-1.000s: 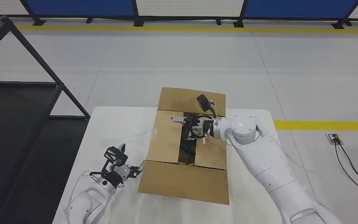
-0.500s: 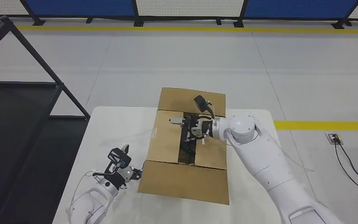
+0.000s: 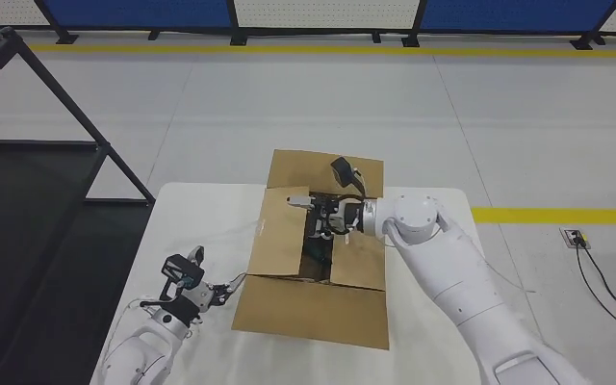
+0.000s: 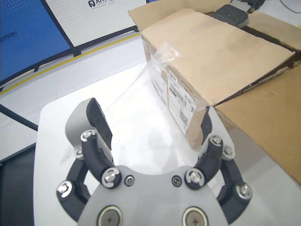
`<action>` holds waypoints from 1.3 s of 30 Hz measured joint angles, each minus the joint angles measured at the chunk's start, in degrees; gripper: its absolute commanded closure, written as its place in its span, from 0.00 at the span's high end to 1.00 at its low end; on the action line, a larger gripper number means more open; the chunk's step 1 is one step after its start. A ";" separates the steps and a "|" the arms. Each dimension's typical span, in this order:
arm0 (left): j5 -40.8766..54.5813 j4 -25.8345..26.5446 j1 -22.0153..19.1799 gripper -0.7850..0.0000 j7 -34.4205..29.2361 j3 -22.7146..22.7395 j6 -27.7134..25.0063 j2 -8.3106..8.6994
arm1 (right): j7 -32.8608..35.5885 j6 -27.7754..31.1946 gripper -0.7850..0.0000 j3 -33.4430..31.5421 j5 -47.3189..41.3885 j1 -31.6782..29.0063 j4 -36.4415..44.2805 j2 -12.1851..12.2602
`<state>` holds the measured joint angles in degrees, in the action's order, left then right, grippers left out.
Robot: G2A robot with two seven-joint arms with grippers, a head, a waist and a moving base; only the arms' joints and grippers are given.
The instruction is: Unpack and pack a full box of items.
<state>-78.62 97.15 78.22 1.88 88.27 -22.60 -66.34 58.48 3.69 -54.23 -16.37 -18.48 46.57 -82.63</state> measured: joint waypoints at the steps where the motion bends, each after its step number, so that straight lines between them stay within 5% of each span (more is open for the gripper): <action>1: 0.20 0.23 0.23 1.00 0.15 0.29 0.01 0.03 | 0.09 0.20 1.00 -0.09 -0.34 0.02 0.03 -0.03; 19: -0.97 8.41 5.22 1.00 3.36 1.67 -1.13 0.49 | 0.53 4.89 1.00 0.50 -10.71 1.01 -0.51 -2.64; 39: -0.01 8.61 0.19 1.00 0.37 -3.17 5.84 -0.31 | 5.79 9.73 1.00 3.60 -14.12 5.11 -7.21 -5.90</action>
<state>-78.63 105.76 78.41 2.25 85.11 -16.76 -66.65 64.27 13.42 -50.63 -30.49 -13.38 39.35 -88.53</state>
